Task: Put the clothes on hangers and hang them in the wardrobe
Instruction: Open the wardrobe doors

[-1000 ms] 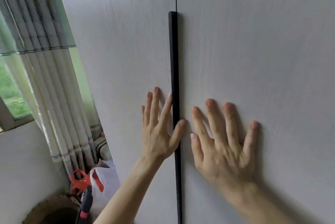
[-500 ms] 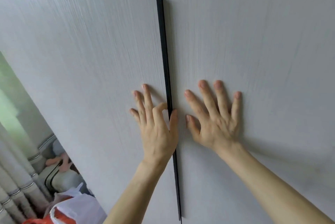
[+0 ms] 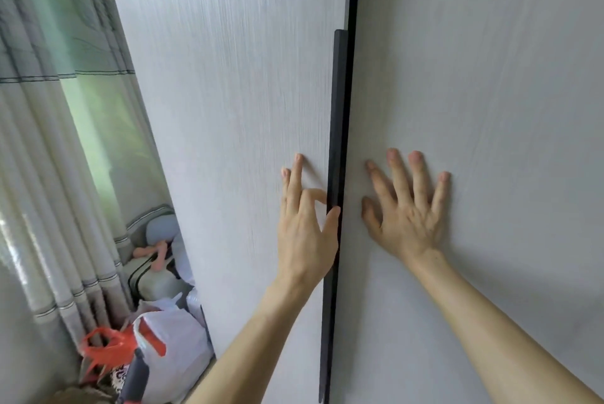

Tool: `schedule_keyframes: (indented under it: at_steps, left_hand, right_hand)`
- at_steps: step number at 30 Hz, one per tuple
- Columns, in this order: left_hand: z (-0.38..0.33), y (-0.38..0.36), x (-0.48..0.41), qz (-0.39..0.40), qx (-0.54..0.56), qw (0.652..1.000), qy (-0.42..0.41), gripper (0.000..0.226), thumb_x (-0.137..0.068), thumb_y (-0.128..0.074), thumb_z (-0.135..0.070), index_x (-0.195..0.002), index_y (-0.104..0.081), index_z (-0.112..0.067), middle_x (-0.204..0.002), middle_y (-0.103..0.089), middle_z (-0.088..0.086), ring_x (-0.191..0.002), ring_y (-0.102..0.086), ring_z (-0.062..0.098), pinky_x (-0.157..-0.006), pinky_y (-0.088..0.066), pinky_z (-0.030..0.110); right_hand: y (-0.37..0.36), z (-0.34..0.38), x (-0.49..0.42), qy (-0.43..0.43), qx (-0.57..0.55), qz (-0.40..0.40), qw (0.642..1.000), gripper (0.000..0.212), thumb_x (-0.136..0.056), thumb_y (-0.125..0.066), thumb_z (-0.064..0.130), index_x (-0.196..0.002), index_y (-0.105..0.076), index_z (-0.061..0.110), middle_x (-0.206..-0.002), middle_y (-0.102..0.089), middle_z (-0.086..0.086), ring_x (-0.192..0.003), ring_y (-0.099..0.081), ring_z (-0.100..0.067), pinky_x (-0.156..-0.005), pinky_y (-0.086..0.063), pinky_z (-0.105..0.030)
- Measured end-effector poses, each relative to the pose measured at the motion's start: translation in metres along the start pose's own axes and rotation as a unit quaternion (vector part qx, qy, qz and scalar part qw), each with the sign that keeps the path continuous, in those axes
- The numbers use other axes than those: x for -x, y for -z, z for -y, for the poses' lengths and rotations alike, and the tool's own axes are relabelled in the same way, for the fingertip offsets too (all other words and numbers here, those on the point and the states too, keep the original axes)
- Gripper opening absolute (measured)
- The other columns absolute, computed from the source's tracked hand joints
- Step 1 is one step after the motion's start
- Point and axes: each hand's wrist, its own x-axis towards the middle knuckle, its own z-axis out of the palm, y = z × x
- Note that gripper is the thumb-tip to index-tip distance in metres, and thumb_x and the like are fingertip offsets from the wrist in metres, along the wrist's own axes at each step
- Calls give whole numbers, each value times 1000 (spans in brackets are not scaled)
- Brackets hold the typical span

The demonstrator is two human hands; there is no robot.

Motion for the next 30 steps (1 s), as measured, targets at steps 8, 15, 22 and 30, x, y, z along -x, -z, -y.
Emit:
schedule_keyframes:
  at_steps: [8,15,22,30]
  left_hand:
    - [-25,94,50,24,34,996,75,14,-91,-70,-17,-90,-57,-20,-155,-27,-33,-140,-30,-10,-104,-35,23]
    - [-28,199,94,20,9,983,185,14,-94,-68,-27,-102,-62,-18,-139,-50,-32,-131,-47,-6,-105,-39,33]
    - [-26,276,116,-79,-110,964,227,24,-95,-67,-22,-116,-59,-29,-113,-66,-27,-108,-62,0,-97,-48,20]
    - [7,351,86,-57,-504,861,28,78,-100,-47,-26,-159,4,-20,-167,8,-4,-154,5,12,-125,-4,48]
  right_hand:
    - [58,46,5,-63,-298,178,936,69,-95,-39,59,-154,-31,25,-167,-9,-2,-153,4,-30,-120,-3,-63]
    - [141,151,54,51,-619,357,698,79,-85,-46,78,-150,-5,58,-159,6,34,-149,1,5,-121,-16,-38]
    - [157,246,59,157,-616,314,705,95,-83,-48,79,-149,15,54,-162,18,21,-151,6,-4,-119,-20,-33]
    - [169,359,63,127,-611,249,740,99,-87,-53,70,-158,5,32,-166,13,-1,-154,6,-21,-121,-22,-50]
